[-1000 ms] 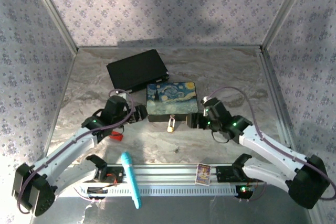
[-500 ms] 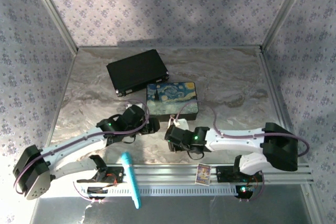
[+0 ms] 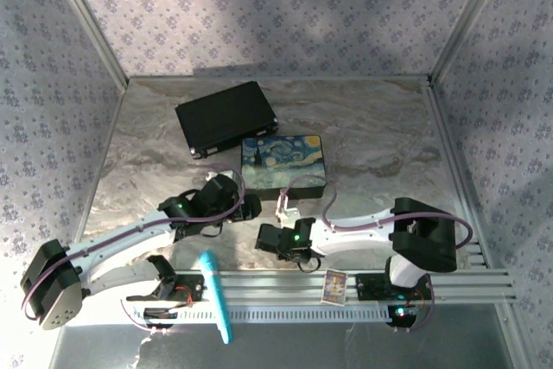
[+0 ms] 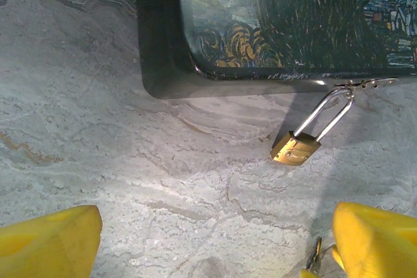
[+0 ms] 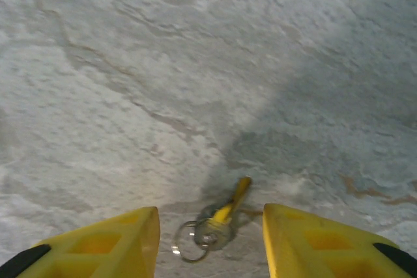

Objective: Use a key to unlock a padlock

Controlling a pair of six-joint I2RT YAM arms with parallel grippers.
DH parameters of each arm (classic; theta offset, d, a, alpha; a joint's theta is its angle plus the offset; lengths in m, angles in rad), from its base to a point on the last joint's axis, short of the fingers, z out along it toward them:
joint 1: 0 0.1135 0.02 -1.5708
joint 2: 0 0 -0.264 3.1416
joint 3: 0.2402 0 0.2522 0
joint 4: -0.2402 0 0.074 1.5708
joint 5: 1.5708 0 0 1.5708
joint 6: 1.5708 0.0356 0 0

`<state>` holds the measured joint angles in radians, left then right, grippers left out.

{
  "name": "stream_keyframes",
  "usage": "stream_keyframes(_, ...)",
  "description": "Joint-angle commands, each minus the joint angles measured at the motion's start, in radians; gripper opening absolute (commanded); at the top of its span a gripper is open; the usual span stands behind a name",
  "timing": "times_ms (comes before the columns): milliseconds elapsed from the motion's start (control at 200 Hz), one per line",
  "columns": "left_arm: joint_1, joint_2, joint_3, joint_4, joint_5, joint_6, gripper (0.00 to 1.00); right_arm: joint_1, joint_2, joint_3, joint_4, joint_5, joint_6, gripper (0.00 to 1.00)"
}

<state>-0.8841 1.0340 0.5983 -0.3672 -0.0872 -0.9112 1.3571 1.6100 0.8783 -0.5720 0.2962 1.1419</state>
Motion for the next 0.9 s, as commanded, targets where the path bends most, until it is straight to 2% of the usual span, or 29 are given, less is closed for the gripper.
stream_keyframes(0,-0.005,-0.018,-0.009,-0.006,-0.020,-0.008,0.91,0.016,0.003,0.016,-0.113,0.050,0.073,0.45)
stream_keyframes(105,-0.005,-0.016,-0.012,0.008,-0.020,-0.010,0.91,0.022,-0.020,-0.011,-0.121,0.050,0.093,0.45)
stream_keyframes(400,-0.005,0.009,-0.016,0.030,-0.014,-0.016,0.91,0.016,-0.058,-0.081,0.007,0.009,0.060,0.38)
stream_keyframes(615,-0.005,-0.009,-0.029,0.030,-0.021,-0.028,0.91,0.012,-0.033,-0.096,0.061,-0.041,0.041,0.25)
stream_keyframes(780,-0.004,-0.017,-0.035,0.033,-0.028,-0.043,0.91,0.008,-0.040,-0.151,0.130,-0.066,0.035,0.11)
stream_keyframes(895,-0.005,-0.011,-0.040,0.050,-0.031,-0.055,0.91,-0.001,-0.071,-0.200,0.181,-0.065,0.017,0.08)
